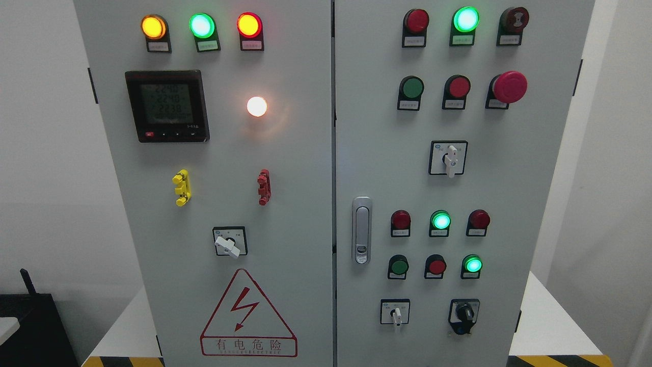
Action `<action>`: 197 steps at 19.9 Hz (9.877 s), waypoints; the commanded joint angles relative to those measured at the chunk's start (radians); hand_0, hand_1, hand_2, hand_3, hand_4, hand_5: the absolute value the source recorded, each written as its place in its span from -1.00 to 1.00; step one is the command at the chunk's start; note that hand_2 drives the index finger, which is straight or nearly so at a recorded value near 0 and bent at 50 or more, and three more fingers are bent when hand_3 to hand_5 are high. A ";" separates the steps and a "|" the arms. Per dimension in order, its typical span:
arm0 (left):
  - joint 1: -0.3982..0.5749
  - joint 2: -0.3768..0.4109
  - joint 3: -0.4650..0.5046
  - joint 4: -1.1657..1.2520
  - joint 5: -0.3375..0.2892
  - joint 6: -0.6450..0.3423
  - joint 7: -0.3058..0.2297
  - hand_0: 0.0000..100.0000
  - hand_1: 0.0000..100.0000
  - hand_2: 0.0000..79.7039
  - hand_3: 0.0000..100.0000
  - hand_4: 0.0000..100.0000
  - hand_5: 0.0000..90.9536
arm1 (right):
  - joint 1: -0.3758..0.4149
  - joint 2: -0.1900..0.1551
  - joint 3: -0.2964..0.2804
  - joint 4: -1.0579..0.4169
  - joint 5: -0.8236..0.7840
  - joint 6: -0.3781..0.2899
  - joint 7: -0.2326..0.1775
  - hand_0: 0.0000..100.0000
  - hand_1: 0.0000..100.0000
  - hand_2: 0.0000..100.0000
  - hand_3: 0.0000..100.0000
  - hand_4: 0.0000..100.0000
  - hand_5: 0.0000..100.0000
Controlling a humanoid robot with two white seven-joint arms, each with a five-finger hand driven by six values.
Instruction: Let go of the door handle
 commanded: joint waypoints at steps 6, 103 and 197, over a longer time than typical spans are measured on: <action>0.000 0.000 0.011 0.017 0.000 0.001 0.001 -0.76 -0.22 -1.00 -1.00 -1.00 -1.00 | -0.022 -0.008 0.001 -0.001 0.010 -0.010 -0.009 -0.19 -1.00 -1.00 -0.83 -1.00 -1.00; 0.000 0.000 0.011 0.017 0.000 0.001 0.001 -0.76 -0.22 -1.00 -1.00 -1.00 -1.00 | -0.521 0.085 0.153 0.274 1.395 0.114 -0.172 -0.18 -0.68 -1.00 1.00 1.00 0.95; 0.000 0.000 0.011 0.017 0.000 0.001 0.001 -0.76 -0.22 -1.00 -1.00 -1.00 -1.00 | -0.722 0.108 0.104 0.283 1.453 0.220 -0.041 -0.20 -0.88 1.00 1.00 0.97 0.86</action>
